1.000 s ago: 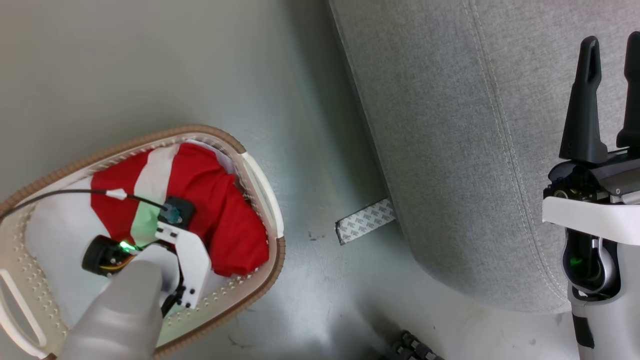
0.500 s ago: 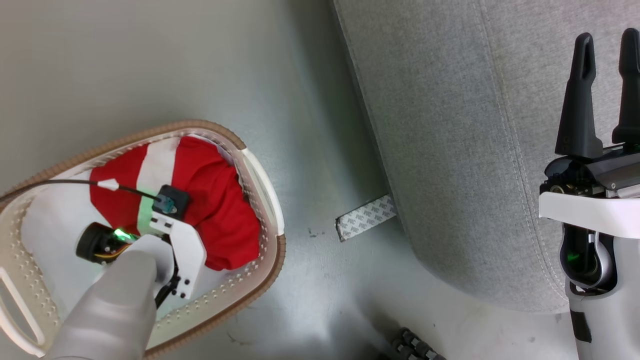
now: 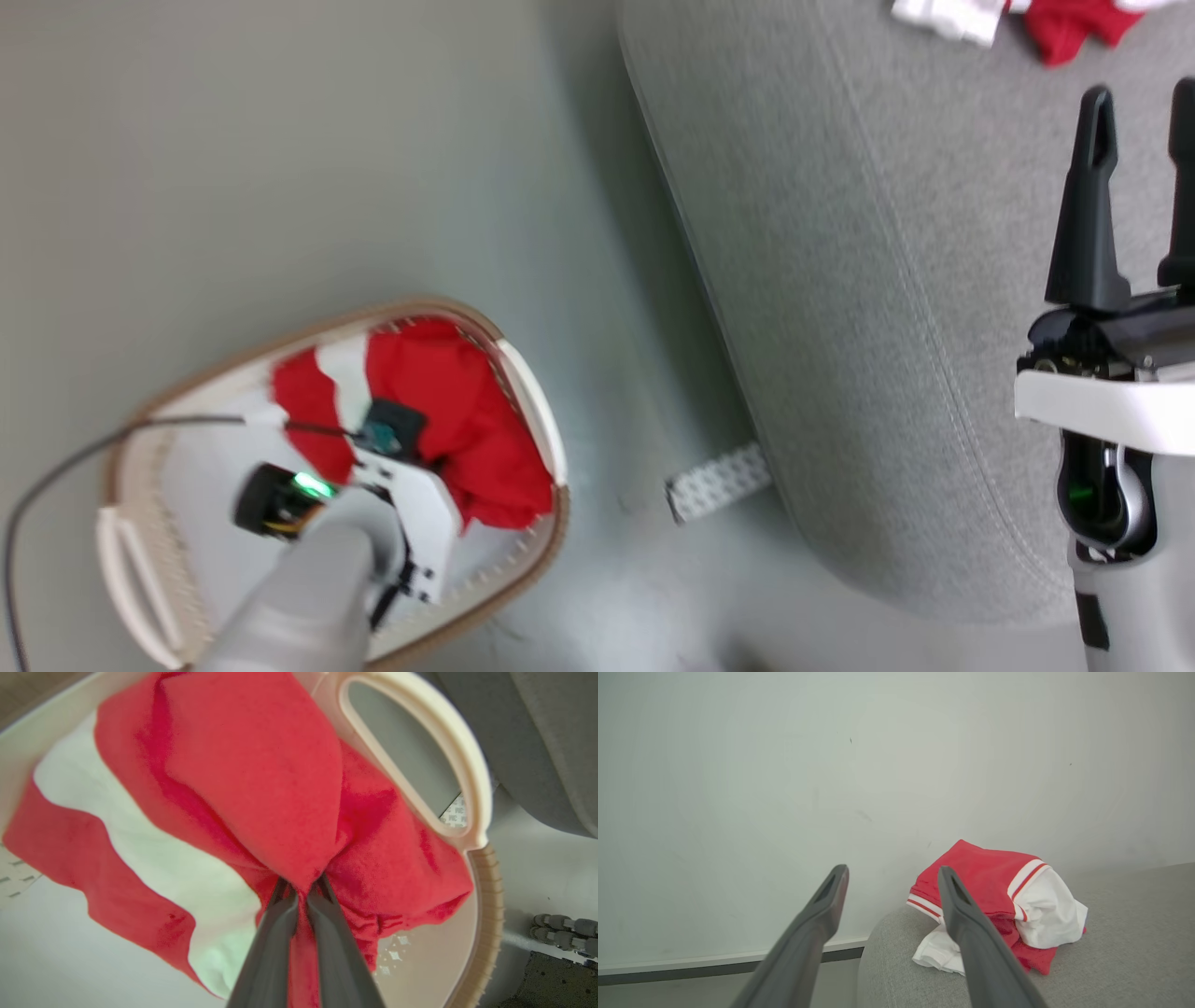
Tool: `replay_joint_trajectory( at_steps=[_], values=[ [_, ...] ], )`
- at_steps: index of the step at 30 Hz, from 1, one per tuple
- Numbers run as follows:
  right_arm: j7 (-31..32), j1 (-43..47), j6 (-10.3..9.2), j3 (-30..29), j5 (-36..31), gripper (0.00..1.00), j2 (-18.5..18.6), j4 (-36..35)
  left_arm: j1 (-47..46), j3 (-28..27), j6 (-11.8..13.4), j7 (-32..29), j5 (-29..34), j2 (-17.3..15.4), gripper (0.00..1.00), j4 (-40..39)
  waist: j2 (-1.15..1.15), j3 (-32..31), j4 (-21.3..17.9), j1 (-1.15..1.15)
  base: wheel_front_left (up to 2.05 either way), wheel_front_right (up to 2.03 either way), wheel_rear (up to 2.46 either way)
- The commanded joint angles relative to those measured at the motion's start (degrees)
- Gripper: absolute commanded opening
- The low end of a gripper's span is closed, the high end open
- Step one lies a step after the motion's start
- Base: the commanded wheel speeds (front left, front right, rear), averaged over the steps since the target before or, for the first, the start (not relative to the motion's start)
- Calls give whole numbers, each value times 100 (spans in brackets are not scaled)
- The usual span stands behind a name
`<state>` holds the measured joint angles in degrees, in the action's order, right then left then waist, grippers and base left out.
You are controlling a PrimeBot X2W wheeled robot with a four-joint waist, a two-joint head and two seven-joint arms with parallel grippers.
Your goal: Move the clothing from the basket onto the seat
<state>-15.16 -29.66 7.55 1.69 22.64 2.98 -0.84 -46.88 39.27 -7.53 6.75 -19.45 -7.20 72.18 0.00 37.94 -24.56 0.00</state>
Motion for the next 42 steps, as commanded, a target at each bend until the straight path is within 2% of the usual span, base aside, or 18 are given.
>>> replay_joint_trajectory(
  at_steps=[1, 9, 18, 22, 31, 42],
  values=[
    [3, 101, -13, -16, -51, 100, 30, 22, 90, 3, 12, 45, -52, 21, 0, -6, 0, -437, 282, 0, 0, 0, 0],
    [3, 440, -13, -103, -91, 100, 315, 171, 473, 365, 12, 612, -503, 318, 0, -399, 0, -1544, 971, 0, 0, 0, 0],
    [3, 925, -13, -99, -53, 100, 556, 375, 785, 668, 12, 846, -1009, 396, 0, -1116, 0, -2596, 1597, 0, 0, 0, 0],
    [4, 1144, -13, 7, 34, 100, 507, 446, 818, 495, 12, 840, -1106, 310, 0, -1652, 0, -2887, 1778, 0, 0, 0, 0],
    [4, 1537, -13, 266, 73, 100, 457, 655, 985, -63, 54, 840, -843, 124, 0, -2940, 0, -3308, 2081, 0, 0, 0, 0],
    [4, 1835, -13, 645, 83, 100, 443, 860, 1024, -282, 172, 828, -694, -118, 0, -4138, 0, -3624, 2291, 0, 0, 0, 0]
  ],
)
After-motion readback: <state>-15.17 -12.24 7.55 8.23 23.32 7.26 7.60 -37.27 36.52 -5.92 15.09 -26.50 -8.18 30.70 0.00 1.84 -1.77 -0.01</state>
